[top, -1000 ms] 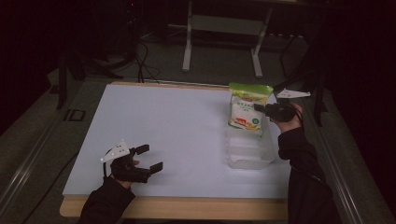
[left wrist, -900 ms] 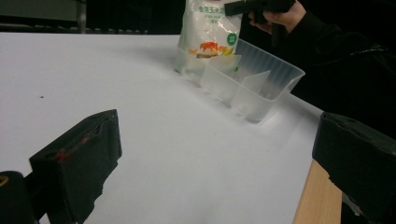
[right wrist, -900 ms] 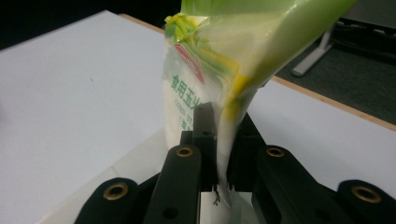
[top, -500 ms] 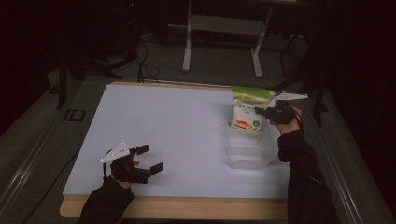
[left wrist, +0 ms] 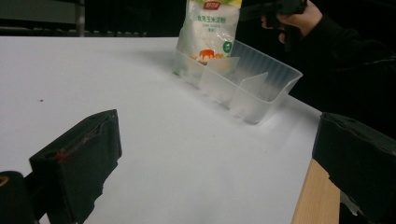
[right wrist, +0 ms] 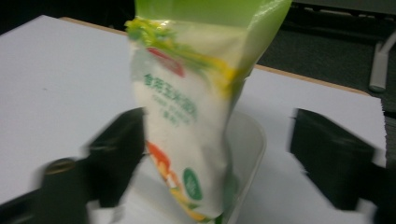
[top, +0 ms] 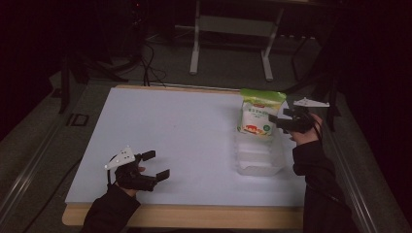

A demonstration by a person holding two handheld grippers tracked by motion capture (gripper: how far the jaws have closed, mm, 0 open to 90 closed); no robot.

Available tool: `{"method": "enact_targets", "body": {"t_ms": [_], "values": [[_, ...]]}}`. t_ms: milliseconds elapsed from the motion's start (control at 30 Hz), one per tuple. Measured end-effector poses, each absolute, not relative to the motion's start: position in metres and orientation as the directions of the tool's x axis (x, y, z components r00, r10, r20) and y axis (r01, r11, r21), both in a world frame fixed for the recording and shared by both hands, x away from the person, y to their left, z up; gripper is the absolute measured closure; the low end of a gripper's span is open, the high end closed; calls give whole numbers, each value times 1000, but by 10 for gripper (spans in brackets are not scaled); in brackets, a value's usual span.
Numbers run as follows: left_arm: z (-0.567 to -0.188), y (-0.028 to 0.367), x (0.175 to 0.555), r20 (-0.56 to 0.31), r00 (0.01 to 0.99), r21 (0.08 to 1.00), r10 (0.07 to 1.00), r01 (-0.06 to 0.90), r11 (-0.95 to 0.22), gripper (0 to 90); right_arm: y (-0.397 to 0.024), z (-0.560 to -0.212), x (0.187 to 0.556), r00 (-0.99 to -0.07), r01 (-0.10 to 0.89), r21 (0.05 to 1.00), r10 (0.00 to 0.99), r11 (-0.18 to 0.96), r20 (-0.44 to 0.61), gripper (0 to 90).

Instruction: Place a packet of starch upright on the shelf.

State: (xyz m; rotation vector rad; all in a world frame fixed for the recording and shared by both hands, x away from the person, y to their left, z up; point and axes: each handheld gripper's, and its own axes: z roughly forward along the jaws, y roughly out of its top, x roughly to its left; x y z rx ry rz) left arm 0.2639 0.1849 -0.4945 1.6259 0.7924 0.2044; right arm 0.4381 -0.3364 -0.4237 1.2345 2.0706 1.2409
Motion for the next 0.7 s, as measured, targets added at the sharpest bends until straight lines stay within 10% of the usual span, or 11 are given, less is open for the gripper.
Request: {"method": "enact_targets", "body": {"t_ms": [700], "values": [[-494, 183, 262, -274, 752, 929, 600, 368, -37, 19, -297, -408, 358, -568, 375, 916, 816, 144, 105, 132]]}}
